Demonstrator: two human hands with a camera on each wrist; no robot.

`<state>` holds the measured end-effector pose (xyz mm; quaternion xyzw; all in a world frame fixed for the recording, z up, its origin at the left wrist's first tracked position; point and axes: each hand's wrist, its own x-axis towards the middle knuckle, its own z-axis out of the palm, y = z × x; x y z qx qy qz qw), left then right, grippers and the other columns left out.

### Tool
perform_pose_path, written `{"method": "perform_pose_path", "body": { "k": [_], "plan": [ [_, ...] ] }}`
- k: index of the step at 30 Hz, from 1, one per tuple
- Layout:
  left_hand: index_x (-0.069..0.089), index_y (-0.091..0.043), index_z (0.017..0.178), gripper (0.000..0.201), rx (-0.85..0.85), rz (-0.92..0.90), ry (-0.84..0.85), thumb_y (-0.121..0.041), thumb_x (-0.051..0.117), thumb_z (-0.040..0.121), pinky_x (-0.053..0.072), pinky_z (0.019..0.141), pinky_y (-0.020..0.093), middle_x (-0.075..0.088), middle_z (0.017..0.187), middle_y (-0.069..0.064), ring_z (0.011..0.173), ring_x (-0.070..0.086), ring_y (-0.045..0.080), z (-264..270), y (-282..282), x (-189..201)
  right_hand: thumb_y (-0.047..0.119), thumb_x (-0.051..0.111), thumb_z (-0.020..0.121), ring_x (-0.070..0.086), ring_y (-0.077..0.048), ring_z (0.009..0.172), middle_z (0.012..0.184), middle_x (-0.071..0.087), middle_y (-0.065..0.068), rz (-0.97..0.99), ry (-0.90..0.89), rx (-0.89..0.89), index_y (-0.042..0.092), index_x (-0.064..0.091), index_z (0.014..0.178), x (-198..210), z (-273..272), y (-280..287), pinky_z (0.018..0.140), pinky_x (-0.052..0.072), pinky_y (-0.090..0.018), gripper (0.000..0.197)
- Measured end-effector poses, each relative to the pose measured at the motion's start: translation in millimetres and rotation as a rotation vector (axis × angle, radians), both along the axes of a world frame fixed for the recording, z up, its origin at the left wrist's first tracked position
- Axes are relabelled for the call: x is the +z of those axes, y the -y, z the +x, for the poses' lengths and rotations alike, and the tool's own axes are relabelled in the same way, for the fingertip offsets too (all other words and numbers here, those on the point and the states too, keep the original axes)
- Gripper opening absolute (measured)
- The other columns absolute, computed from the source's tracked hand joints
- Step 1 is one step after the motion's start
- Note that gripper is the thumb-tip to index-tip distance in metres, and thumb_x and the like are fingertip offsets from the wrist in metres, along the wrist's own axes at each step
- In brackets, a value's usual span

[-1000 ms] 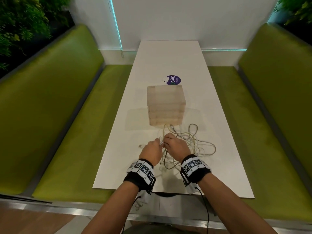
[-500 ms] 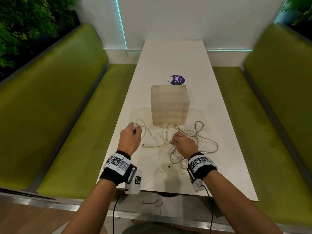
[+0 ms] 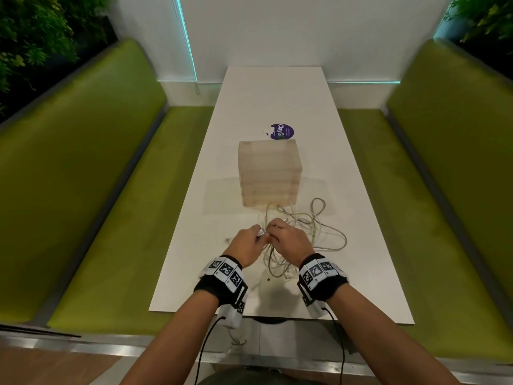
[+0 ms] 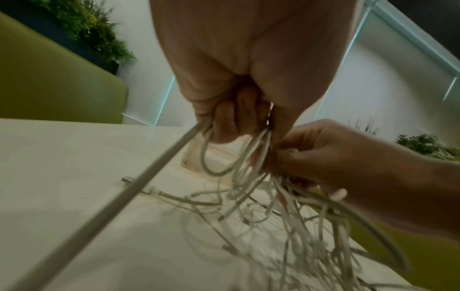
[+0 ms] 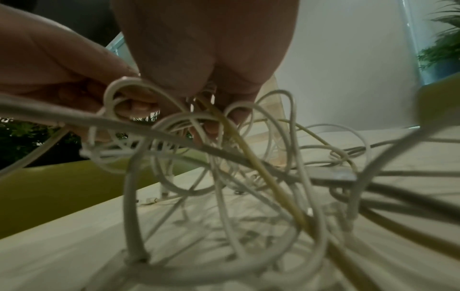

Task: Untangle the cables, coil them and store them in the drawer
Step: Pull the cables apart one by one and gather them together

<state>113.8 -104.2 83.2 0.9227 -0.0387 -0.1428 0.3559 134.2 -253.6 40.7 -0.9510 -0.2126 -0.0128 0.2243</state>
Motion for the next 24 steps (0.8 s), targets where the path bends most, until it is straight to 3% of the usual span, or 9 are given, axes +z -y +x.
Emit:
{"method": "perform_pose_path", "body": {
  "k": [4,9,11,17,21,24],
  "plan": [
    [0.043,-0.009,0.076,0.026,0.125,-0.058,0.098,-0.024,0.047,0.097,0.035,0.061,0.032,0.059,0.076,0.016,0.071,0.053,0.033,4,-20,9,0.030,0.059,0.088,0.062,-0.021,0.085,0.120,0.052,0.005,-0.031,-0.114,-0.057,0.017,0.059,0.110,-2,8,1,0.063,0.039,-0.028,0.026],
    [0.036,-0.019,0.062,0.037,0.180,-0.098,0.138,-0.023,0.049,0.096,0.030,0.052,0.029,0.044,0.058,-0.001,0.060,0.042,0.022,4,-54,25,0.029,0.055,0.090,0.060,-0.022,0.097,0.123,0.051,0.004,-0.099,-0.128,-0.116,0.016,0.063,0.103,-7,17,15,0.073,0.047,-0.031,0.021],
    [0.034,-0.019,0.060,0.039,0.223,-0.130,0.192,-0.022,0.050,0.096,0.027,0.047,0.020,0.040,0.054,-0.003,0.054,0.037,0.017,1,-63,29,0.029,0.053,0.090,0.060,-0.020,0.097,0.122,0.051,0.004,-0.116,-0.106,-0.123,0.017,0.063,0.103,-6,19,13,0.072,0.047,-0.031,0.020],
    [0.029,-0.018,0.060,0.042,0.361,-0.240,0.306,-0.020,0.052,0.095,0.026,0.048,0.022,0.032,0.053,-0.003,0.052,0.030,0.015,-3,-73,33,0.028,0.052,0.091,0.060,-0.021,0.095,0.122,0.050,0.002,-0.151,-0.108,-0.112,0.015,0.063,0.106,-5,20,3,0.070,0.049,-0.032,0.022],
    [0.036,-0.019,0.064,0.037,0.269,-0.245,0.195,-0.030,0.052,0.095,0.032,0.053,0.026,0.042,0.056,-0.003,0.055,0.039,0.015,-5,-54,17,0.028,0.054,0.091,0.060,-0.019,0.092,0.121,0.052,0.004,-0.066,-0.098,-0.072,0.015,0.062,0.103,-4,15,1,0.065,0.039,-0.025,0.020],
    [0.040,-0.021,0.067,0.034,0.152,-0.228,0.095,-0.037,0.055,0.092,0.034,0.057,0.030,0.048,0.059,-0.003,0.058,0.043,0.017,-3,-33,5,0.029,0.056,0.090,0.061,-0.020,0.087,0.120,0.053,0.005,-0.050,-0.057,-0.031,0.015,0.061,0.102,-1,8,-2,0.063,0.041,-0.028,0.020]
  ]
}}
